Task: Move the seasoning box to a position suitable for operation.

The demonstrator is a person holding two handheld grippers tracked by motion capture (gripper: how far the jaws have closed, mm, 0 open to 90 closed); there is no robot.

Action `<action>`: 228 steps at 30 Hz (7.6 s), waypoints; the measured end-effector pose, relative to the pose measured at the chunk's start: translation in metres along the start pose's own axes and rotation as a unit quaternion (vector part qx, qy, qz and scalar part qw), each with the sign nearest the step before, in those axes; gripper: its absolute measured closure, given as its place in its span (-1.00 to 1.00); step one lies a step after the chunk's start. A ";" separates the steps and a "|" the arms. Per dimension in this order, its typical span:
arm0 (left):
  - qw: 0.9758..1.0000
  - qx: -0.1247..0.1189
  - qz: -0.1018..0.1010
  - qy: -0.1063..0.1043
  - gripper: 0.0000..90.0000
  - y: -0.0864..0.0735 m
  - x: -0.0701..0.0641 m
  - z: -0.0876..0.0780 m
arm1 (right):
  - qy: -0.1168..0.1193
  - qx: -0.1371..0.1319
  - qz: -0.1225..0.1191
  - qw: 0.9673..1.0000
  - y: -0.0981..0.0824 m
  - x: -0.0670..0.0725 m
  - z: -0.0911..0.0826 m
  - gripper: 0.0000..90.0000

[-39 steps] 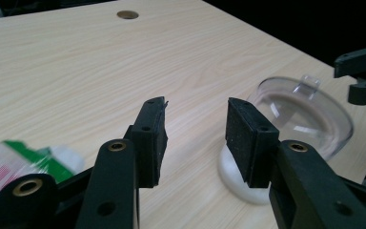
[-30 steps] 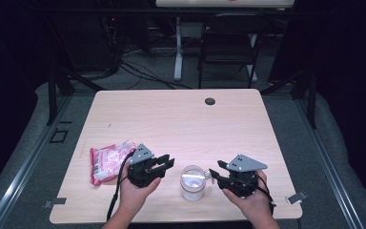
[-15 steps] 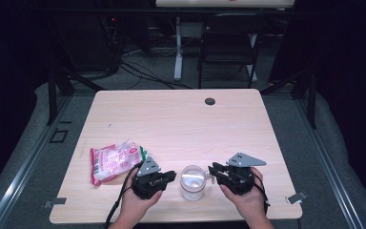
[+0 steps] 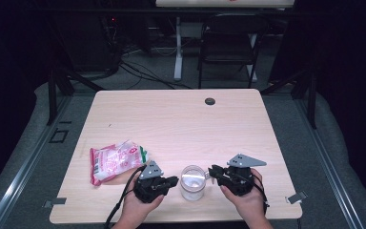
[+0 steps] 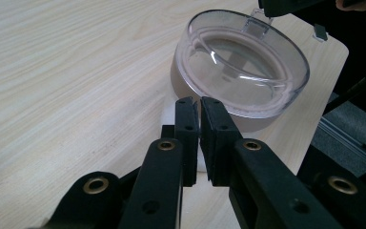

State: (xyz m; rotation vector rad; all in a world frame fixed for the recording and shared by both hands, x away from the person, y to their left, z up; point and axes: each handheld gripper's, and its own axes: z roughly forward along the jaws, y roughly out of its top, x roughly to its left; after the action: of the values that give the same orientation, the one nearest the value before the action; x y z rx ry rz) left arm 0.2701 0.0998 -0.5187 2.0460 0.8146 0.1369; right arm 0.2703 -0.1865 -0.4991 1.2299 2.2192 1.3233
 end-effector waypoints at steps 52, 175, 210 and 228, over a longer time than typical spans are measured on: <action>1.000 0.005 0.021 -0.020 1.00 -0.003 0.000 0.003 | 0.034 -0.013 0.008 0.999 -0.004 -0.006 0.003 0.80; 0.999 -0.024 0.018 0.019 0.49 0.016 -0.005 0.022 | 0.009 0.044 -0.065 0.997 -0.041 -0.008 0.015 0.46; 0.984 -0.055 -0.044 0.165 0.29 -0.014 0.064 -0.057 | 0.019 0.032 -0.006 0.999 -0.019 -0.046 0.050 0.80; 0.976 -0.011 -0.029 0.215 -0.01 -0.028 0.077 -0.052 | 0.001 0.017 -0.002 1.000 -0.015 -0.051 0.056 0.89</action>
State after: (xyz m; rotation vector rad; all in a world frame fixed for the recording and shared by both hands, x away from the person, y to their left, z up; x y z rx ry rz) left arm 0.2960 0.1936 -0.5258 1.9957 1.1274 0.5685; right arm 0.3270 -0.1969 -0.5502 1.2348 2.2541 1.2916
